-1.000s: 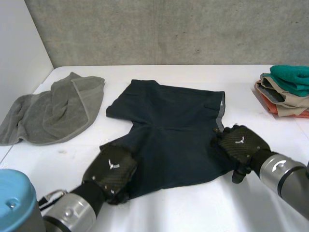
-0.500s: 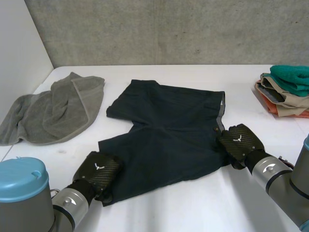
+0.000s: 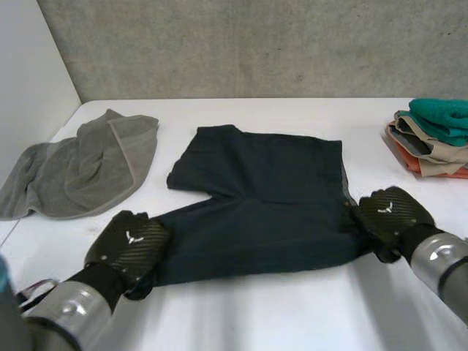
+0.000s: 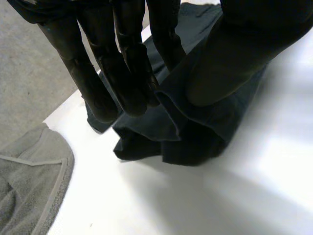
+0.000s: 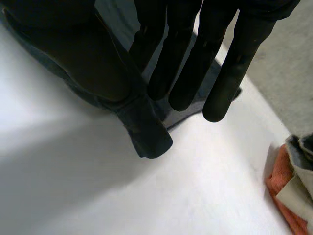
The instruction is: Fold the laundry.
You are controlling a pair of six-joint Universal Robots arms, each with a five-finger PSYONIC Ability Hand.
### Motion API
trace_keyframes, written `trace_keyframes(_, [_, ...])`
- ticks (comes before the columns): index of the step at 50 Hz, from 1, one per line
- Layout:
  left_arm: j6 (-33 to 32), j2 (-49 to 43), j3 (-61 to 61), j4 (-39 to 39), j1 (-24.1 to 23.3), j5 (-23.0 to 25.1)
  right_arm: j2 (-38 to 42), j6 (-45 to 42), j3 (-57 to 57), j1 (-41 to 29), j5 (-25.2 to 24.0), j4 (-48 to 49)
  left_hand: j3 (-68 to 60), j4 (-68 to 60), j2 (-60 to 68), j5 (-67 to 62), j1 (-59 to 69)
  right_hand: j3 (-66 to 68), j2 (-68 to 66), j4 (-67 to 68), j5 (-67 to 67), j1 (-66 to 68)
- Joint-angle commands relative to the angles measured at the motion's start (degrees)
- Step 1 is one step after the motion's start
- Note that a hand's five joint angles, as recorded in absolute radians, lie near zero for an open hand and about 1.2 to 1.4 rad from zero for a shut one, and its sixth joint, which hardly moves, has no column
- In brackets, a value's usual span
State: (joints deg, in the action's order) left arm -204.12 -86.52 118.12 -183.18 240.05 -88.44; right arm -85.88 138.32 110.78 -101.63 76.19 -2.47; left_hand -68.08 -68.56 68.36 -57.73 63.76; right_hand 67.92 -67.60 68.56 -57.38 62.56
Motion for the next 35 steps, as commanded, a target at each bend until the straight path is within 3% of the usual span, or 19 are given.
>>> trace_keyframes(1, [1.0,4.2,-3.0,25.6,-3.7,1.4,-8.4,-14.2,-1.4,3.1,-1.0,-27.6,-11.9,-11.4,11.6,-12.3,16.2,12.1,-12.4,11.4,-12.6,17.4])
trace_keyframes(3, [0.8,4.3,-3.9,31.9,-5.5,2.3,-8.8,-17.7,-1.2,4.2,-1.0,-31.9,-11.9,-11.4,11.6,-12.3,16.2,12.1,-12.4,11.4,-12.6,17.4])
trace_keyframes(6, [0.8,3.8,-5.4,31.4,-5.8,2.5,-8.9,-20.7,-1.8,5.3,-2.3,-33.9,-11.9,-11.4,11.6,-12.3,16.2,12.1,-12.4,11.4,-12.6,17.4])
trace_keyframes(12, [0.3,0.0,-10.8,15.6,-5.3,2.3,-6.2,-14.5,-4.8,5.6,-4.0,-26.4,-11.9,-11.4,11.6,-12.3,16.2,12.1,-12.4,11.4,-12.6,17.4])
trace_keyframes(16, [-1.3,-10.6,-18.7,0.3,-2.0,2.1,5.1,-2.7,-11.4,4.4,-2.8,-12.6,-11.9,-11.4,11.6,-12.3,16.2,12.1,-12.4,11.4,-12.6,17.4])
trace_keyframes(21, [-4.0,-24.1,-30.0,-9.8,-0.7,2.2,10.4,1.0,-17.3,0.9,0.8,-4.1,-11.9,-11.4,11.6,-12.3,16.2,12.1,-12.4,11.4,-12.6,17.4])
trace_keyframes(27, [-6.3,-41.8,-49.4,-13.6,-0.5,1.9,22.9,1.2,-27.1,-4.2,9.0,8.3,-11.9,-11.4,11.6,-12.3,16.2,12.1,-12.4,11.4,-12.6,17.4])
trace_keyframes(35, [-6.6,-59.8,-74.0,-15.3,2.4,1.2,36.9,1.0,-39.5,-6.2,11.6,18.4,-11.9,-11.4,11.6,-12.3,16.2,12.1,-12.4,11.4,-12.6,17.4])
